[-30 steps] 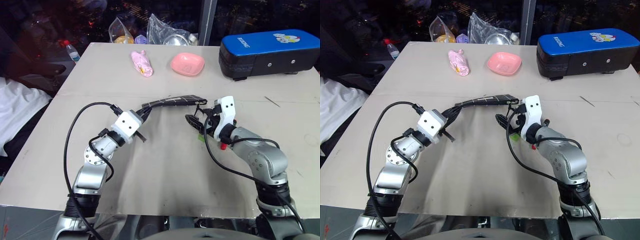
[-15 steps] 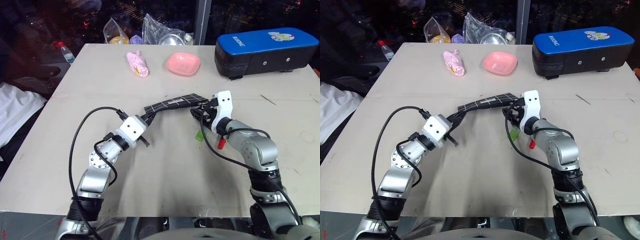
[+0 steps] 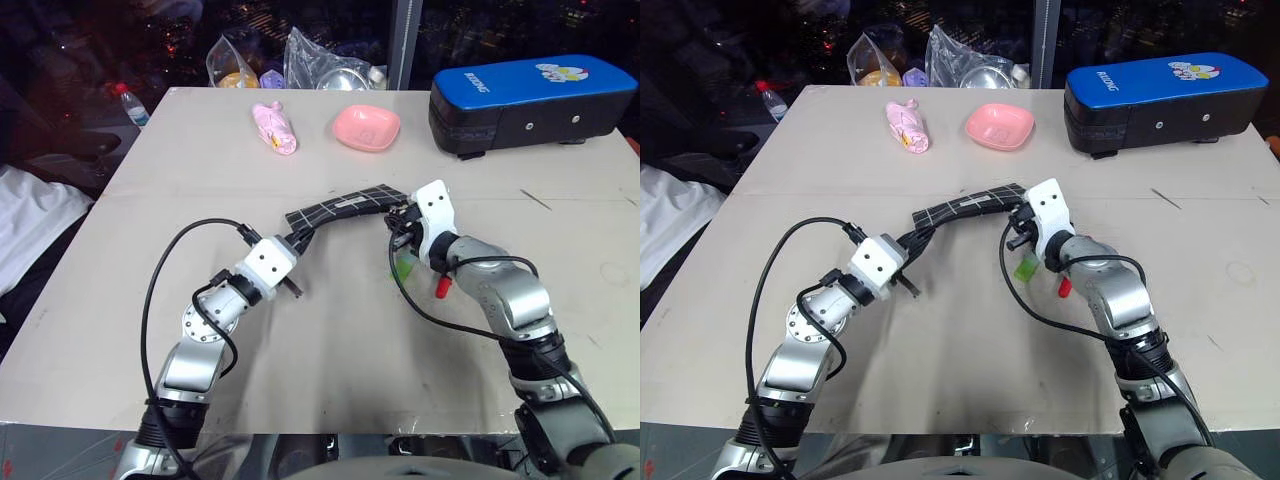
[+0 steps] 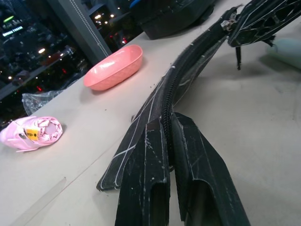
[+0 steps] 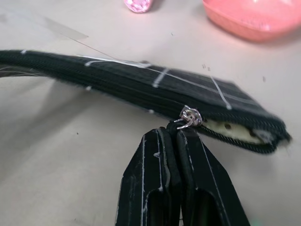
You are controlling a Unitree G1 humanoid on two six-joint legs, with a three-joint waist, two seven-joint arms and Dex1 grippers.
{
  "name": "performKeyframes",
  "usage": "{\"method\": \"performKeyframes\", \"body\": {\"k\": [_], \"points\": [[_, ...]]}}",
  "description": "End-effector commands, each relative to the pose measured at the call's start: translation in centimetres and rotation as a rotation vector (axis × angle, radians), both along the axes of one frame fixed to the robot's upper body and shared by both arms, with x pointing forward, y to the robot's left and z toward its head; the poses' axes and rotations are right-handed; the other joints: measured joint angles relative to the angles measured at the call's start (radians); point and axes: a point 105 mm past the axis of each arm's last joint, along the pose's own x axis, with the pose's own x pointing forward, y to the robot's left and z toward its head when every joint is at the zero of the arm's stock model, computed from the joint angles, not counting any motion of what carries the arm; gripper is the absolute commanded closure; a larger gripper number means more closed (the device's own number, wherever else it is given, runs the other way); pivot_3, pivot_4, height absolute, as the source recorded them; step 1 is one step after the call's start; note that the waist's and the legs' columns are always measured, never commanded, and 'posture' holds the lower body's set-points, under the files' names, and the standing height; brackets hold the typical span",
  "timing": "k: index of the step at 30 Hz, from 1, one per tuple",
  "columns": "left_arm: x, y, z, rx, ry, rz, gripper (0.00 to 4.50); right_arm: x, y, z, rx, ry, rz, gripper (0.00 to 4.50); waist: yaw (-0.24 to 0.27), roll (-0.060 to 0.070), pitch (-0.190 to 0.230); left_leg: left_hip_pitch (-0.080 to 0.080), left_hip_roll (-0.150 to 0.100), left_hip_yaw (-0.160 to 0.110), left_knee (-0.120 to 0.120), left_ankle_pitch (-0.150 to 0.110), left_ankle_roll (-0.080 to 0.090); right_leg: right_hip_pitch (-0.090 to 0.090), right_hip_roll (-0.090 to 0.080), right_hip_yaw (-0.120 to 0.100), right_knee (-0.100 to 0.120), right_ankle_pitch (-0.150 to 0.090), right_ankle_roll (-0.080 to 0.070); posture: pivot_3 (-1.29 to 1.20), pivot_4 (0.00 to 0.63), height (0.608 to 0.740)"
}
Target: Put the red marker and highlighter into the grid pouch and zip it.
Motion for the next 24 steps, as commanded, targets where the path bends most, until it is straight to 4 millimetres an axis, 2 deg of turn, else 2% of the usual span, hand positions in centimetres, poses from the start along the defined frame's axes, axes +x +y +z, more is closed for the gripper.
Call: {"method": "performKeyframes", "body": {"k": [1, 8, 17, 24], "points": [[-0.3, -1.0, 1.7, -0.006, -0.067, -0.031, 4.5, -0.3, 1.6, 1.4, -0.029, -0.088, 0.084, 4.48, 0.0, 0.0, 0.0, 0.0, 0.0, 0.0, 0.0, 0.0, 0.0, 0.0, 0.0, 0.0, 0.0, 0.0, 0.0, 0.0, 0.15, 0.74], [-0.5, -1.2, 1.5, 0.005, -0.063, -0.039, 4.5, -0.1, 2.4, 1.5, -0.078, -0.139, 0.13, 4.48, 0.0, 0.0, 0.0, 0.0, 0.0, 0.0, 0.0, 0.0, 0.0, 0.0, 0.0, 0.0, 0.0, 0.0, 0.0, 0.0, 0.15, 0.74], [-1.2, 0.1, 1.1, 0.077, -0.045, -0.051, 4.5, 1.1, -0.7, 1.3, -0.143, -0.176, 0.091, 4.48, 0.0, 0.0, 0.0, 0.0, 0.001, 0.001, 0.0, 0.0, 0.0, 0.0, 0.0, 0.0, 0.0, 0.0, 0.0, 0.0, 0.15, 0.74], [-1.7, -0.1, 0.5, 0.102, -0.025, -0.084, 4.5, 0.5, -0.6, 1.3, -0.242, -0.263, 0.209, 4.48, 0.0, 0.0, 0.0, 0.0, 0.001, 0.001, 0.0, 0.0, 0.0, 0.0, 0.0, 0.0, -0.001, 0.0, 0.0, 0.0, 0.15, 0.74]]}}
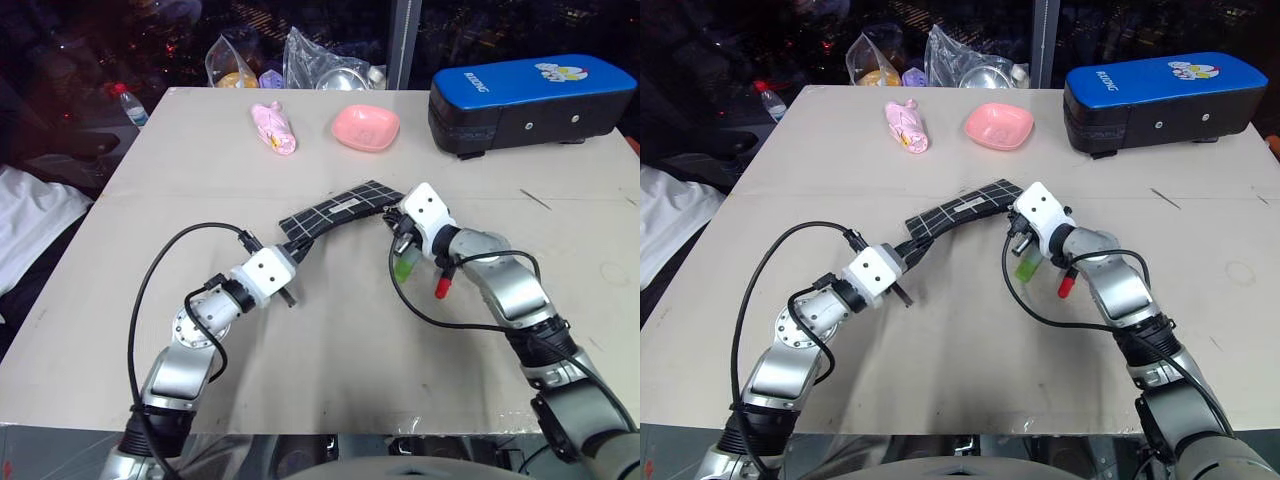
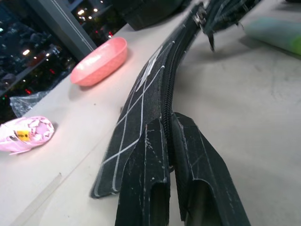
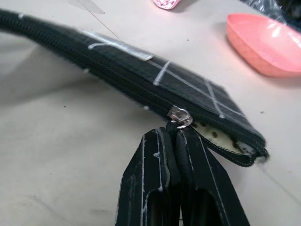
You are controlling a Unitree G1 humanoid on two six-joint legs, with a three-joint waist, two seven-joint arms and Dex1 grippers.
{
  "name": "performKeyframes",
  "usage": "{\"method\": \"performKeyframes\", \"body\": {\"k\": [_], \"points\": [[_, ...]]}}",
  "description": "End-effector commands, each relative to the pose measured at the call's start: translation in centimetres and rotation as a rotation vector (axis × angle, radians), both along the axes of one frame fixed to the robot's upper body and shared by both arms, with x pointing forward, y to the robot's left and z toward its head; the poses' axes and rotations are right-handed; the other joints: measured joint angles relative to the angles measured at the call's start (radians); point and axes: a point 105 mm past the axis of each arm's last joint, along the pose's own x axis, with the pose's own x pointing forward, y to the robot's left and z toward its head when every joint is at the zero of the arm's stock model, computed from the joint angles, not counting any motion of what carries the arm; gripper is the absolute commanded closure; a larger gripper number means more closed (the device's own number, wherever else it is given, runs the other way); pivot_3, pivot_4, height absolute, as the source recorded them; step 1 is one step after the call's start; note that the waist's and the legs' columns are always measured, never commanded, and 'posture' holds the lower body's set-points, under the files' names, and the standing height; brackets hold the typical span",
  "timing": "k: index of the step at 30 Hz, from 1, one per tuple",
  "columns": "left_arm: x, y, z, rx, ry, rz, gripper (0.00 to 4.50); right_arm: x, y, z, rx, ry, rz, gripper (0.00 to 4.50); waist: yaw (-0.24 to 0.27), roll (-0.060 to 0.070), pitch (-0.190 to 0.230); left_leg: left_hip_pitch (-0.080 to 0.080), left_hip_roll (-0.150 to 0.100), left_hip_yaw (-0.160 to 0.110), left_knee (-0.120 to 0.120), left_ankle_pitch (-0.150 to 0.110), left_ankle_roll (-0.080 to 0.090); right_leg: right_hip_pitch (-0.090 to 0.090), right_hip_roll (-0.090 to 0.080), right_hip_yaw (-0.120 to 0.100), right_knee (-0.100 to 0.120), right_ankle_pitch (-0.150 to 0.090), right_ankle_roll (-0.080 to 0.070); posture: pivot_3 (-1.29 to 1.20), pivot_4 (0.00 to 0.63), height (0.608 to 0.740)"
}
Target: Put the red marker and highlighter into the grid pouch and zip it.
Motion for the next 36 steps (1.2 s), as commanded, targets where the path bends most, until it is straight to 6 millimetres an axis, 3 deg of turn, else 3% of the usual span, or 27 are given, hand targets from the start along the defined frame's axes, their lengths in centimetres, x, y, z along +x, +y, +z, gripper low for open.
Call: {"method": "performKeyframes", "body": {"k": [1, 14, 21, 22, 23, 27, 31, 36], "points": [[-0.6, -0.6, 1.2, 0.002, -0.052, -0.05, 4.5, -0.5, 0.7, 1.5, -0.038, -0.104, 0.103, 4.48, 0.0, 0.0, 0.0, 0.0, 0.0, 0.0, 0.0, 0.0, 0.0, 0.0, 0.0, 0.0, 0.0, 0.0, 0.0, 0.0, 0.15, 0.74], [-1.4, -1.6, -0.2, 0.017, 0.005, -0.129, 4.5, -2.1, 2.8, 1.1, -0.125, -0.176, 0.307, 4.48, 0.001, 0.0, 0.0, 0.0, 0.001, 0.001, 0.0, 0.0, 0.0, 0.0, 0.0, 0.0, 0.0, 0.0, 0.0, 0.0, 0.15, 0.74], [-1.2, -0.4, 0.1, -0.004, -0.011, -0.083, 4.5, -0.7, 1.1, 0.8, -0.131, -0.164, 0.22, 4.48, 0.001, 0.0, 0.0, 0.0, 0.001, 0.001, 0.0, 0.0, 0.0, 0.0, 0.0, 0.0, 0.0, 0.0, 0.0, 0.0, 0.15, 0.74], [-1.1, -0.2, 0.3, -0.005, -0.029, -0.071, 3.78, -0.5, 0.8, 0.9, -0.127, -0.162, 0.206, 4.5, 0.001, 0.0, 0.0, 0.0, 0.001, 0.001, 0.0, 0.0, 0.0, 0.0, 0.0, 0.0, 0.0, 0.0, 0.0, 0.0, 0.15, 0.74], [-1.1, 0.0, 0.5, -0.004, -0.047, -0.06, 3.52, -0.3, 0.6, 1.0, -0.122, -0.157, 0.194, 4.5, 0.001, 0.0, 0.0, 0.0, 0.001, 0.001, 0.0, 0.0, 0.0, 0.0, 0.0, 0.0, 0.0, 0.0, 0.0, 0.0, 0.15, 0.74], [-0.8, 0.9, 0.2, 0.03, -0.096, -0.011, 1.63, 0.0, 0.1, 1.2, -0.104, -0.145, 0.167, 4.5, 0.001, 0.0, 0.0, 0.0, 0.001, 0.001, 0.0, 0.0, 0.0, 0.0, 0.0, 0.0, 0.0, 0.0, 0.0, 0.0, 0.15, 0.74], [-0.5, 1.8, 0.0, 0.057, -0.13, 0.026, 1.63, 0.2, -0.5, 1.2, -0.107, -0.141, 0.154, 4.5, 0.001, 0.0, 0.0, 0.0, 0.001, 0.001, 0.0, 0.0, 0.0, 0.0, 0.0, 0.0, 0.0, 0.0, 0.0, 0.0, 0.15, 0.74], [-0.5, 1.6, -1.0, 0.143, -0.171, -0.022, 1.63, 0.4, -0.8, 1.3, -0.099, -0.135, 0.142, 4.5, 0.001, 0.0, 0.0, 0.0, 0.001, 0.002, 0.0, 0.0, 0.0, 0.0, 0.0, 0.0, 0.0, 0.0, 0.0, 0.0, 0.15, 0.74]]}}
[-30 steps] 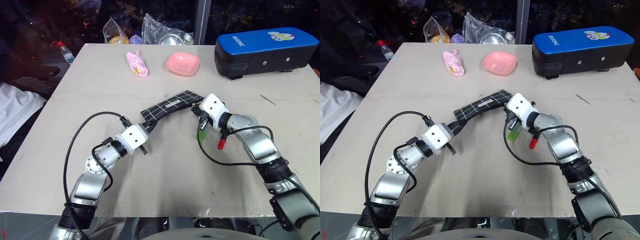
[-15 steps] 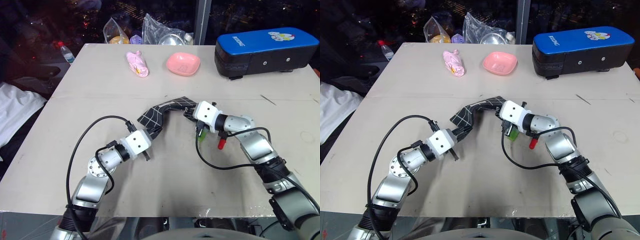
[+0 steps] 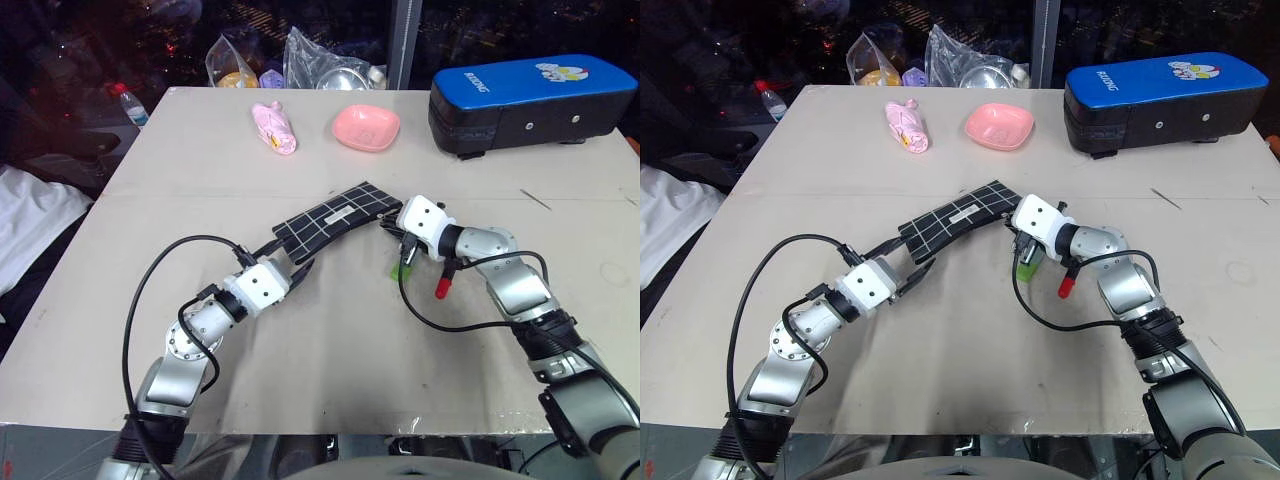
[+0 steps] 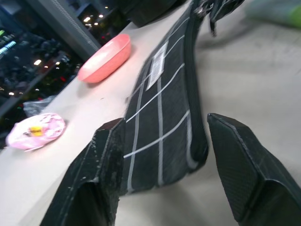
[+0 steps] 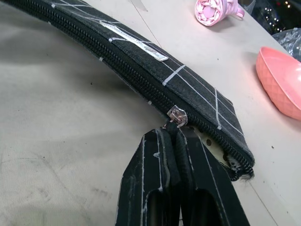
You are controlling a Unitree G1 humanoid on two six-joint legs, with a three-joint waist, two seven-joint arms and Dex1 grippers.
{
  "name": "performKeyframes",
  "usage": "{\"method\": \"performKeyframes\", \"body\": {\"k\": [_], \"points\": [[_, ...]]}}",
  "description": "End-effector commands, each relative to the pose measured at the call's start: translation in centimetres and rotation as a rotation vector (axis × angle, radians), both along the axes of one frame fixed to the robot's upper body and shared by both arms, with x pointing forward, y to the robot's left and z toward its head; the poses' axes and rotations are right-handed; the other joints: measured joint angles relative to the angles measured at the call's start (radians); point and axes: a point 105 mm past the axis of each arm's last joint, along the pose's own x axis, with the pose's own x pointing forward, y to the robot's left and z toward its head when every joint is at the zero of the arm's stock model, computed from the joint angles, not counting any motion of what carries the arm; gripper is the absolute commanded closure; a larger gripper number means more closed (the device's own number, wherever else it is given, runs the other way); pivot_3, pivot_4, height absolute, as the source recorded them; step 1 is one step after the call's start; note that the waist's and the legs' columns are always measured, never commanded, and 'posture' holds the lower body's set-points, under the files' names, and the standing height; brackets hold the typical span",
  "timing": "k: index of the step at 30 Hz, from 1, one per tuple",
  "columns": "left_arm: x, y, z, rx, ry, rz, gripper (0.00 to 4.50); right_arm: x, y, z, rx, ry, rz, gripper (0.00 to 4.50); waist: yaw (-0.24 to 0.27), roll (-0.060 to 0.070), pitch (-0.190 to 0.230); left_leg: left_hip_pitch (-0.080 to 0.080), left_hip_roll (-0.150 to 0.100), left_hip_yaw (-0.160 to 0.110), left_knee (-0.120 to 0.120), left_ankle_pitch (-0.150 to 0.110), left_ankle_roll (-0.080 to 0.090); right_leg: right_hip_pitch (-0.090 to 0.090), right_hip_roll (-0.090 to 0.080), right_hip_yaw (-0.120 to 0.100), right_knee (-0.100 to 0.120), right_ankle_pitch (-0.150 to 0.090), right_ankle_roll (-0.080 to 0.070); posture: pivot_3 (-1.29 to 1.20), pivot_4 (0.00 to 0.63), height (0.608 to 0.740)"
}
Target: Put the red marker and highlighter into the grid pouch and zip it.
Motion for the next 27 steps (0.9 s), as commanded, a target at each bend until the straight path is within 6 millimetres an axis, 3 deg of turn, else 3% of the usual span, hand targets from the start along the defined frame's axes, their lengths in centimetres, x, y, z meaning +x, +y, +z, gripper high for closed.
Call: {"method": "performKeyframes", "body": {"k": [1, 7, 19, 22, 27], "points": [[0.0, -0.4, 0.1, 0.072, -0.093, -0.048, 1.63, 0.4, -0.6, 2.0, 0.04, -0.049, -0.014, 4.5, 0.001, 0.0, 0.0, 0.0, 0.0, 0.0, 0.0, 0.0, 0.0, 0.0, 0.0, 0.0, 0.0, 0.0, 0.0, 0.0, 0.15, 0.74], [0.8, -0.6, -0.2, 0.15, -0.203, -0.078, 1.63, 0.2, -0.5, 2.0, 0.043, -0.039, -0.008, 4.5, 0.001, 0.0, 0.0, 0.0, 0.0, 0.001, 0.0, 0.0, 0.0, 0.0, 0.0, 0.0, 0.0, 0.0, 0.0, 0.0, 0.15, 0.74], [2.0, -2.4, 0.6, 0.115, -0.276, -0.124, 1.63, -0.2, -1.0, 2.0, 0.028, -0.027, -0.012, 4.5, 0.001, 0.0, 0.0, 0.0, 0.0, 0.001, 0.0, 0.0, 0.0, 0.0, 0.0, 0.0, 0.0, 0.0, 0.0, 0.0, 0.15, 0.74], [2.1, -2.7, 1.1, 0.096, -0.293, -0.13, 2.33, -0.3, -1.1, 2.0, 0.026, -0.026, -0.014, 4.5, 0.001, 0.0, 0.0, 0.0, 0.0, 0.001, 0.0, 0.0, 0.0, 0.0, 0.0, 0.0, 0.0, 0.0, 0.0, 0.0, 0.15, 0.74], [2.1, -3.2, 1.5, 0.085, -0.303, -0.143, 4.3, -0.4, -0.9, 2.0, 0.025, -0.024, -0.013, 4.5, 0.001, 0.0, 0.0, 0.0, 0.0, 0.001, 0.0, 0.0, 0.0, 0.0, 0.0, 0.0, 0.0, 0.0, 0.0, 0.0, 0.15, 0.74]]}}
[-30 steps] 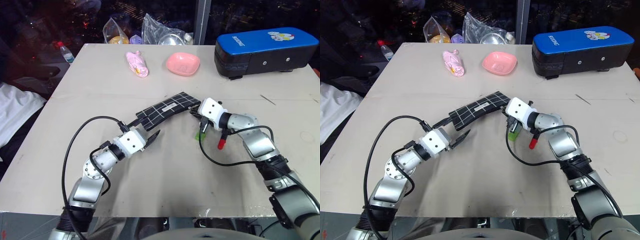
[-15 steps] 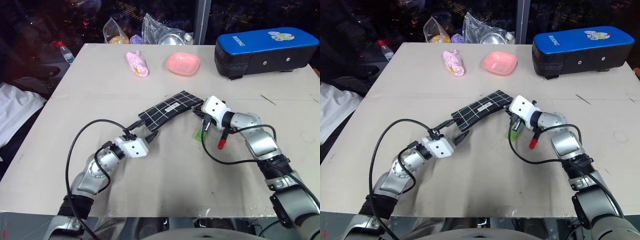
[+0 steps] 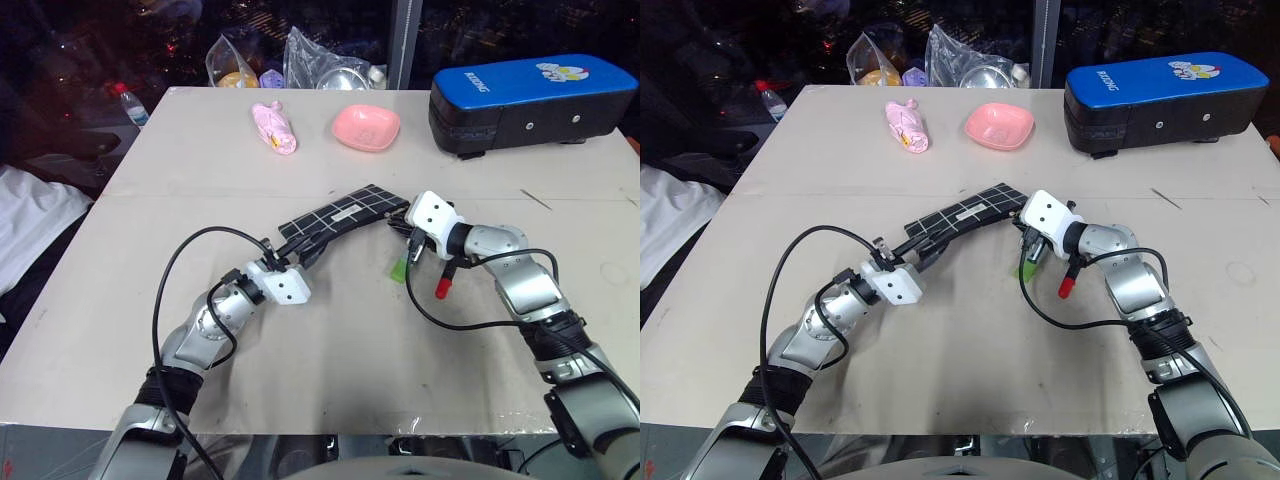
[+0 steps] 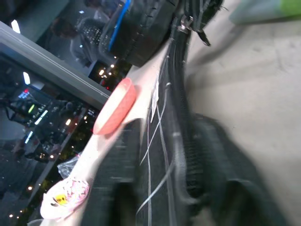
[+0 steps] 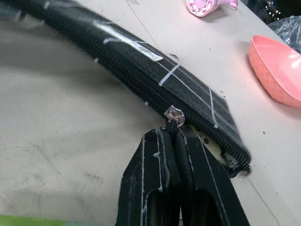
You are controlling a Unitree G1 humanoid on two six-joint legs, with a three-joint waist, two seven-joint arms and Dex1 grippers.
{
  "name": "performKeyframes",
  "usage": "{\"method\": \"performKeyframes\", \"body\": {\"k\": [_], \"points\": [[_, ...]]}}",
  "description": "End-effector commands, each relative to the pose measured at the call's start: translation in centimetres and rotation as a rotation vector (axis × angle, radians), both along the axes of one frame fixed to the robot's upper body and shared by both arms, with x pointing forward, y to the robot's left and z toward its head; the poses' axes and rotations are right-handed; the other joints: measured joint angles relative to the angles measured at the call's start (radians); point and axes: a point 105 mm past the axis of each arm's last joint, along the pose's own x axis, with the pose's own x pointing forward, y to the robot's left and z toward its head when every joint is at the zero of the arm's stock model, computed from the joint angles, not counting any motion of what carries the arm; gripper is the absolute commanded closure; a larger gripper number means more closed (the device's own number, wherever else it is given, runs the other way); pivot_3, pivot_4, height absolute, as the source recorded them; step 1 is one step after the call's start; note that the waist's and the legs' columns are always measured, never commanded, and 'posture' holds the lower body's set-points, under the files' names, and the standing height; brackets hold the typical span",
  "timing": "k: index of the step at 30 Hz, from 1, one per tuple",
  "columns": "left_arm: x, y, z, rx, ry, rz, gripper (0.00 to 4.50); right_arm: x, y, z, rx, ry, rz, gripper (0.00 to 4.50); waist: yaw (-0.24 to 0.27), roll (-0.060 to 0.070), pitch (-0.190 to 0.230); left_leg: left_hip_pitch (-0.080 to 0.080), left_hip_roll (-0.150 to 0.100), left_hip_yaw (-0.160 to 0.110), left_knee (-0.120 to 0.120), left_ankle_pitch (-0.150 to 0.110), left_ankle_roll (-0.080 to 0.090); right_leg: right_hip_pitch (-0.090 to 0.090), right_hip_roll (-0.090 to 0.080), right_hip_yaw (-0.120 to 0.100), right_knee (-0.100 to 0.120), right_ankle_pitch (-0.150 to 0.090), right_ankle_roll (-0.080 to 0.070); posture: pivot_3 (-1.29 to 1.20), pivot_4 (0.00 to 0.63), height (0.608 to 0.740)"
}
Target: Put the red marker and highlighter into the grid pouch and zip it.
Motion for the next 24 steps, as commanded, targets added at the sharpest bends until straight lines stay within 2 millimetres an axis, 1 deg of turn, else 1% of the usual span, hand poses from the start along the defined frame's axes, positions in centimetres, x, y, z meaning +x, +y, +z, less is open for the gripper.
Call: {"method": "performKeyframes", "body": {"k": [1, 4, 13, 24], "points": [[-0.3, -0.6, 1.2, -0.038, -0.045, -0.026, 4.48, -0.2, 0.1, 1.6, 0.022, -0.048, 0.011, 4.5, 0.0, 0.0, 0.0, 0.0, 0.0, 0.0, 0.0, 0.0, 0.0, 0.0, 0.0, 0.0, 0.0, 0.0, 0.0, 0.0, 0.15, 0.74], [-0.4, -1.0, 1.3, -0.039, -0.045, -0.037, 4.48, -0.2, 0.4, 1.7, 0.021, -0.049, 0.019, 4.5, 0.0, 0.0, 0.0, 0.0, 0.0, 0.0, 0.0, 0.0, 0.0, 0.0, 0.0, 0.0, 0.0, 0.0, 0.0, 0.0, 0.15, 0.74], [-0.7, -1.9, 0.5, -0.037, -0.014, -0.052, 4.48, -0.5, 1.9, 2.2, 0.004, -0.074, 0.083, 4.5, 0.0, 0.0, 0.0, 0.0, 0.0, 0.0, 0.0, 0.0, 0.0, 0.0, 0.0, 0.0, 0.0, 0.0, 0.0, 0.0, 0.15, 0.74], [-0.6, -2.0, 0.1, -0.02, 0.005, -0.05, 4.48, -1.7, 3.7, 2.3, -0.043, -0.087, 0.201, 4.5, 0.0, 0.0, 0.0, 0.0, 0.0, 0.0, 0.0, 0.0, 0.0, 0.0, 0.0, 0.0, 0.0, 0.0, 0.0, 0.0, 0.15, 0.74]]}}
